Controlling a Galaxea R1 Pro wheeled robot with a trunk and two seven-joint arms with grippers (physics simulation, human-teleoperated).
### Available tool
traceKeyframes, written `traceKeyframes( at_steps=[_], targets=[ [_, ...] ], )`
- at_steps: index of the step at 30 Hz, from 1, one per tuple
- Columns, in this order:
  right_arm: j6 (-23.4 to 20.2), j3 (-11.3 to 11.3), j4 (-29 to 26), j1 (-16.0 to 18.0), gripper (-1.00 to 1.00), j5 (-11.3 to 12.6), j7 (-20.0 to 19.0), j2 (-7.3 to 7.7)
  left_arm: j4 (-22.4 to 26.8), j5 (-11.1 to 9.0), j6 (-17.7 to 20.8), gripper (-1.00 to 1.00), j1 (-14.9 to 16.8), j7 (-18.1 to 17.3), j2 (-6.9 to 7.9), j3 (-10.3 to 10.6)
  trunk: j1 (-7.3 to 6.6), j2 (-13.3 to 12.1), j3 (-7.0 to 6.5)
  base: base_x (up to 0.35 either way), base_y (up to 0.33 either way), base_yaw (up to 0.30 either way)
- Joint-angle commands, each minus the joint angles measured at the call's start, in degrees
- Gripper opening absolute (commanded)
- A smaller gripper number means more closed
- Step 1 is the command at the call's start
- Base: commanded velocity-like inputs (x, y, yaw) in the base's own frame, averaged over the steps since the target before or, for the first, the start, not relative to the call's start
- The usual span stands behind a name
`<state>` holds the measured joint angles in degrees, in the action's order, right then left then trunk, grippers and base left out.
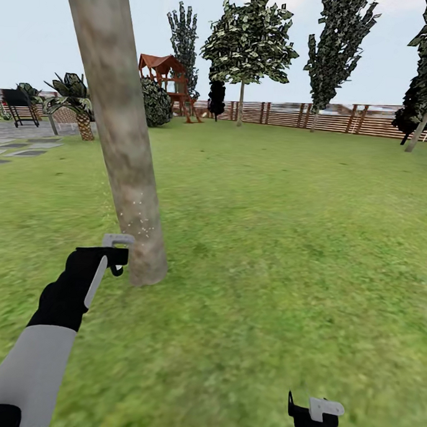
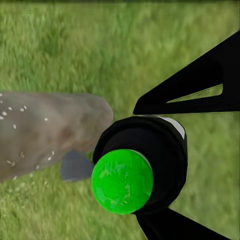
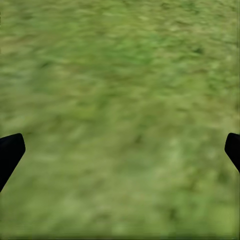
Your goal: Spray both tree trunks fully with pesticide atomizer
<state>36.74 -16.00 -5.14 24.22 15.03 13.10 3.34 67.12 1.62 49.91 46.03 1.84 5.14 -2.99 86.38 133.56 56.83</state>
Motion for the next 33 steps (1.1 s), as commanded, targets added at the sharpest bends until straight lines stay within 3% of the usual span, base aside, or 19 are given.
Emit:
traceKeyframes(
  at_steps=[1,7,14,18,21,24,33],
  targets=[
    [0.00,0.00,0.00,0.02,1.00,0.00,0.00,0.00,0.10,0.09,0.05,-1.00,0.07,0.05,-0.07,0.00,0.00,0.00,0.00,-0.017,0.000,0.000],
    [0.00,-0.05,0.00,0.00,1.00,0.00,0.00,0.00,0.19,0.38,2.65,-1.00,2.55,0.26,0.23,-0.20,0.00,0.00,0.00,-0.003,0.000,0.000],
    [0.00,-0.01,0.00,0.02,1.00,0.00,0.00,0.00,-0.17,0.34,2.82,-1.00,3.69,0.26,1.98,-0.59,0.00,0.00,0.00,0.000,0.000,0.000],
    [0.00,-0.04,-0.02,0.02,1.00,0.00,0.00,0.00,0.29,-0.17,2.91,-1.00,3.95,0.12,0.91,-0.16,0.00,0.00,0.00,0.000,0.000,0.000],
    [0.00,-0.01,-0.04,0.02,1.00,0.00,0.00,0.00,0.69,-0.27,3.78,-1.00,7.32,0.09,-2.28,-0.06,0.00,0.00,0.00,0.000,0.000,0.000],
    [0.01,0.00,0.00,-0.01,1.00,0.00,0.00,0.00,0.73,-0.08,6.37,-1.00,8.34,0.06,-1.73,-0.21,0.00,0.00,0.00,0.000,0.000,0.000],
    [0.00,0.00,0.00,0.00,1.00,0.00,0.00,0.00,0.73,0.22,6.19,-1.00,7.80,-0.03,-1.36,-0.11,0.00,0.00,0.00,0.044,0.000,0.000]
  ],
)
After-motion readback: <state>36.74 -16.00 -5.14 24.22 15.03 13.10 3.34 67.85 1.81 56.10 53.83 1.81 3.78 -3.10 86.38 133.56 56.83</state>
